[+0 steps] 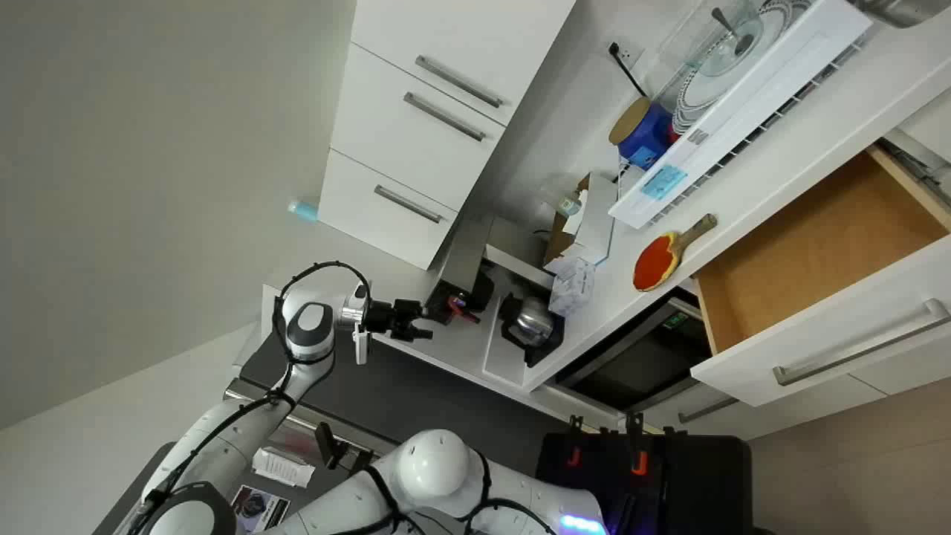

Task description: Push the button on the coffee machine

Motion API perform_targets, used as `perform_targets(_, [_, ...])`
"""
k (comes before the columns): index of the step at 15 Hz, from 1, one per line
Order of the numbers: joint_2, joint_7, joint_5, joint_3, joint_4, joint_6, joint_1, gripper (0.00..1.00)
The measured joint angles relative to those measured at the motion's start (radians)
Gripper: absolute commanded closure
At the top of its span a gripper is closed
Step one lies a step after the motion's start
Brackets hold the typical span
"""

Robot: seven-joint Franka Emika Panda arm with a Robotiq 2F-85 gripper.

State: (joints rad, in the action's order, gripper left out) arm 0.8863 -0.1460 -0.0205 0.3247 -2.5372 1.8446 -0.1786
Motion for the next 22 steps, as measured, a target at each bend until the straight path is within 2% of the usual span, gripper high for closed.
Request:
perform_targets(9, [-0.002,0.0,-0.001,0.001,0.0,0.02,-0.009,0.0])
perform_targets(16, [-0.044,-0.002,-0.081,0.044,0.004,0.206,-0.107,0.0])
perform_targets(22, [-0.155,-0.153,-0.119,0.142,0.007,0.453,-0.119,0.0])
